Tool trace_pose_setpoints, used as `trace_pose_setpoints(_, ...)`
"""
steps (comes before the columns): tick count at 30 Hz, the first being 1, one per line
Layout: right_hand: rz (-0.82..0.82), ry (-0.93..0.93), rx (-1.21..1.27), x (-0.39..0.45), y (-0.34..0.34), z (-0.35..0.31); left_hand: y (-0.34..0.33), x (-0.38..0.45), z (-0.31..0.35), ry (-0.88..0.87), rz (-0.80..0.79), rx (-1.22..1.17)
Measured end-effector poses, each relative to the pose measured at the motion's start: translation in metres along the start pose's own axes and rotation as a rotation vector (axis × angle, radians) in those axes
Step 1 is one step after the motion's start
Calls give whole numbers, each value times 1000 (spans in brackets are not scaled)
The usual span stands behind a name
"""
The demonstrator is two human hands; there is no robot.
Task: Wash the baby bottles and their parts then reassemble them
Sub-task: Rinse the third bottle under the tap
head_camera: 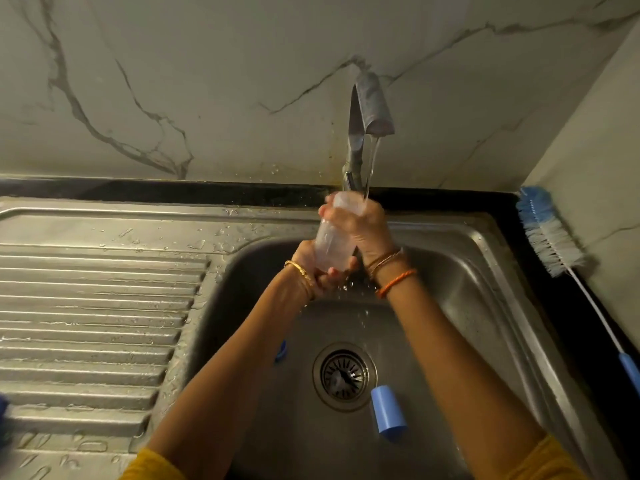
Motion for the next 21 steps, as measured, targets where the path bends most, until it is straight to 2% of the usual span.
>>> trace_pose_setpoints(2,383,-35,54,-18,20,19,4,2,-4,-32,132,-53)
trace_pose_setpoints(3,476,-33,50,-26,24,25,6,8,-7,-79,174,-118)
trace_pose_setpoints(4,526,-35,29,-30,26,28,5,4,-6,-159,224,-143)
trace_pose_setpoints(7,625,-38,-21,-34,33,29,8,-2,-11,-225,371,-126)
trace_pose_setpoints(9,686,-47,0,-37,37,26,12,-4,-5,-335,416,-202)
trace_pose_setpoints(11,684,-66,16,-39,37,27,16,-8,2,-489,448,-224)
trace_pose_setpoints(12,644,-62,2,-38,34,26,18,-9,1,-492,449,-257)
trace_pose_setpoints(14,481,-18,-116,-35,21,20,16,-4,-4,-410,413,-262)
trace_pose_setpoints(17,193,20,-327,-34,-6,20,1,2,-5,-289,189,-363)
trace_pose_setpoints(19,169,-39,-377,-33,-1,21,-5,2,-10,-153,99,-365)
trace_pose_setpoints(21,239,-16,-436,-30,15,12,-6,-7,-13,-58,60,-316)
Point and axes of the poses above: each hand's wrist, its own x-axis towards the middle knuckle, its own y-axis out of the back of the hand, z = x × y, the point moved 9 cm from there along x, towards the middle knuckle, and after that the axes turned 4 degrees about x, right-handed, at the moved point
